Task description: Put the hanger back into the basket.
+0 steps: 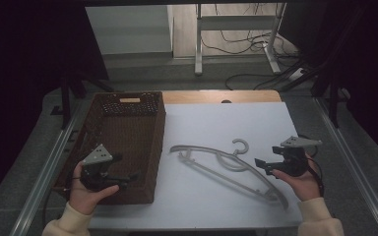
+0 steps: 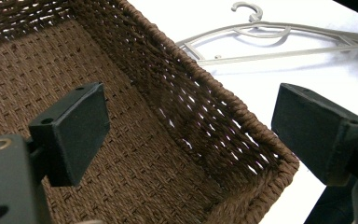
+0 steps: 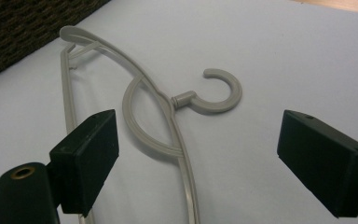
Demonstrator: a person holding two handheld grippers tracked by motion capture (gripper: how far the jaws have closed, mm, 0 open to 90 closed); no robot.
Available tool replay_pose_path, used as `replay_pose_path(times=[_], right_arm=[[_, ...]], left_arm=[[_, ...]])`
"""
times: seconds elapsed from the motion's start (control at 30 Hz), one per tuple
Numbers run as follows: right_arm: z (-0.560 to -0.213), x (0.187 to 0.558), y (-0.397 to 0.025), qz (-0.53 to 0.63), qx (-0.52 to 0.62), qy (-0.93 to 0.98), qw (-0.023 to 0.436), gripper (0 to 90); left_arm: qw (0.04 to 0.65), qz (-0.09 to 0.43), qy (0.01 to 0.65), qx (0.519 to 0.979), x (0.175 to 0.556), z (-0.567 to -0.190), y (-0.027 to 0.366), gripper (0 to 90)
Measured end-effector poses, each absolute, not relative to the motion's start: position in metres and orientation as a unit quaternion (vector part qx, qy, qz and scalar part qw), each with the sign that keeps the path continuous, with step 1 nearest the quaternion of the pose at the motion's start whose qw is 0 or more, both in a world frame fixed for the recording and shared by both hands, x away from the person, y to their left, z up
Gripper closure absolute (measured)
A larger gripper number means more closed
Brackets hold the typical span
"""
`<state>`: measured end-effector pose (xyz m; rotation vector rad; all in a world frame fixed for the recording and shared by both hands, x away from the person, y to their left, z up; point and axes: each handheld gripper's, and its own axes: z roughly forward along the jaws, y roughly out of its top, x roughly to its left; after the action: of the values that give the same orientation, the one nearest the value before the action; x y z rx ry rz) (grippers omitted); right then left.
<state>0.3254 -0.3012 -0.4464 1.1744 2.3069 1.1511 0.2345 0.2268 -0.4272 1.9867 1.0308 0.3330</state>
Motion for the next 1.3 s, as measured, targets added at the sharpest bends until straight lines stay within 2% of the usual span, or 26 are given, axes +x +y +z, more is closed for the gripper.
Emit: replay_pose_path(times=[0.8, 1.3], right_arm=[[-0.447, 0.332, -0.301, 0.370, 0.432, 0.810, 0.143, 15.7], [-0.450, 0.343, -0.268, 0.344, 0.411, 0.835, 0.126, 15.9]], left_arm=[[0.434, 0.129, 0.412, 0.791, 0.235, -0.422, 0.232, 12.1], [0.436, 0.127, 0.408, 0.792, 0.234, -0.422, 0.230, 12.5]])
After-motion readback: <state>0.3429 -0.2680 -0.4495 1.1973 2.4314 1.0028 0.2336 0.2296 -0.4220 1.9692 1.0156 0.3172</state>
